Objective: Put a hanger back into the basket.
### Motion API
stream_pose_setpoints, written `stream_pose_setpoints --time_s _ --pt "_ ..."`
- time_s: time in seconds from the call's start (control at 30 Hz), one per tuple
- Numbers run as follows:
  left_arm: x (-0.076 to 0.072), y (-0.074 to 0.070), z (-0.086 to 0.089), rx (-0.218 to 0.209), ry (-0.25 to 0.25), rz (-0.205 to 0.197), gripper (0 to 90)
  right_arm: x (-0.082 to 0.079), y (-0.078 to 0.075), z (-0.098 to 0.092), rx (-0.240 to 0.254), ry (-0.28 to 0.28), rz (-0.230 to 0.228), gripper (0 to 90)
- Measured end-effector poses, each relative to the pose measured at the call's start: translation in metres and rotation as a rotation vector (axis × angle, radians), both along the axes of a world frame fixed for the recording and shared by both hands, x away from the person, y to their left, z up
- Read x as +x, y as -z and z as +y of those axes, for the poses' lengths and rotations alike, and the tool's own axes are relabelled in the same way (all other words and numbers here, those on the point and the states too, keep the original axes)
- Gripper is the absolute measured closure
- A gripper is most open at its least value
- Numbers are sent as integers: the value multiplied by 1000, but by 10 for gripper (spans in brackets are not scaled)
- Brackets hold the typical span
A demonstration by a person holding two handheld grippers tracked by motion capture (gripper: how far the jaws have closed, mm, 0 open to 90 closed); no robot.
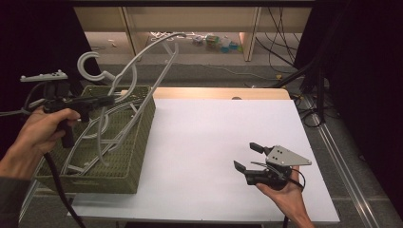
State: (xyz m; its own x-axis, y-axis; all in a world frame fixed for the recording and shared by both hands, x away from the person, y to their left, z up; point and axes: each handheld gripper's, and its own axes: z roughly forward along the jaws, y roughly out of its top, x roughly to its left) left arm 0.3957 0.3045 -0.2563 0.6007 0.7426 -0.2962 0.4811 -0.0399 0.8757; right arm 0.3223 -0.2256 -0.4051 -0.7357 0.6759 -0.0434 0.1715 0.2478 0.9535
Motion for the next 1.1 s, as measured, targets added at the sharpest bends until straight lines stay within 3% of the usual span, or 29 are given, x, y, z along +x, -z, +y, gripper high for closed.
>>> stream_pose_setpoints --time_s 0.1,0.6,1.03,1.1 --pt "3 2 12 -2 -24 5 799 1 1 1 10 -6 -2 204" --pt "18 21 51 80 -110 26 800 1 2 1 0 1 3 204" --pt "20 35 72 124 -128 17 800 0 1 0 -19 -3 25 203" --pt "20 38 74 137 -127 23 800 1 3 1 2 -6 16 203"
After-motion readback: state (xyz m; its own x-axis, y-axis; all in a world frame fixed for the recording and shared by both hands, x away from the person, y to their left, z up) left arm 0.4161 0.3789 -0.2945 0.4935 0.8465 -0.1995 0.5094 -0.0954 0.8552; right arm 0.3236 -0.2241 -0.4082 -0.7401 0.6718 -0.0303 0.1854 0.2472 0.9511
